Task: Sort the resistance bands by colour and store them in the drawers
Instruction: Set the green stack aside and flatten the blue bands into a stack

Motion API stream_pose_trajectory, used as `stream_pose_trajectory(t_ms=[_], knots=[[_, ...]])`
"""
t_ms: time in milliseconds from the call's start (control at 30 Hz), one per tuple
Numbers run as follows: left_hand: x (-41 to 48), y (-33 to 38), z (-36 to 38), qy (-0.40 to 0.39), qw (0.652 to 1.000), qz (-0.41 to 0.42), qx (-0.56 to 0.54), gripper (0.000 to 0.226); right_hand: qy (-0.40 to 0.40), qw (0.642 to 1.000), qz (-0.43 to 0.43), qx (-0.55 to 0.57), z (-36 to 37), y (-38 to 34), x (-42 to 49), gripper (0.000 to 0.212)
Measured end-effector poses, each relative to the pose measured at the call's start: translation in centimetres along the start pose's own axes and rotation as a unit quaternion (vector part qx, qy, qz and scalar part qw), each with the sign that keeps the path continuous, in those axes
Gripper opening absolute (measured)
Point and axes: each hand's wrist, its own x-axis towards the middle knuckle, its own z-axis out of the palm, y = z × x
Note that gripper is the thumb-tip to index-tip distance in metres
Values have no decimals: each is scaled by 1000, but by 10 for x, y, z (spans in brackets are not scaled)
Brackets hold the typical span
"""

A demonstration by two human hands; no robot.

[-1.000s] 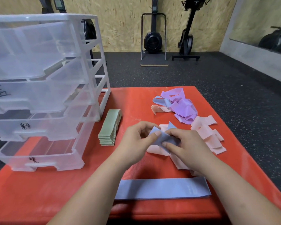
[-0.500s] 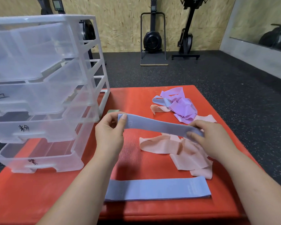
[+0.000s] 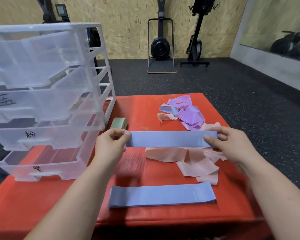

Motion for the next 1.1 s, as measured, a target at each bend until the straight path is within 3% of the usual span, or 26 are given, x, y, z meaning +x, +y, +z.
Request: stream_pose_trajectory(t_ms=[300,433,633,933,1100], knots=[[-29,-4,-40,-63,994,19,92,11,-12,999,17,-30,-10,2,-40,23],[-49,-8,-55,-61,966,72,240,13,-36,994,9,-107,-13,8,-57,21],[-74,-11,-63,-89,909,133,384,16,-22,935,-39,-351,-5,16,-76,28],[-84,-25,-68,-101,859,147,480,21,-40,882,-74,-464,17,37,-89,34],[-86,-34,-67,-112,805,167,558,27,-45,838,-87,-537,22,41,-92,31]])
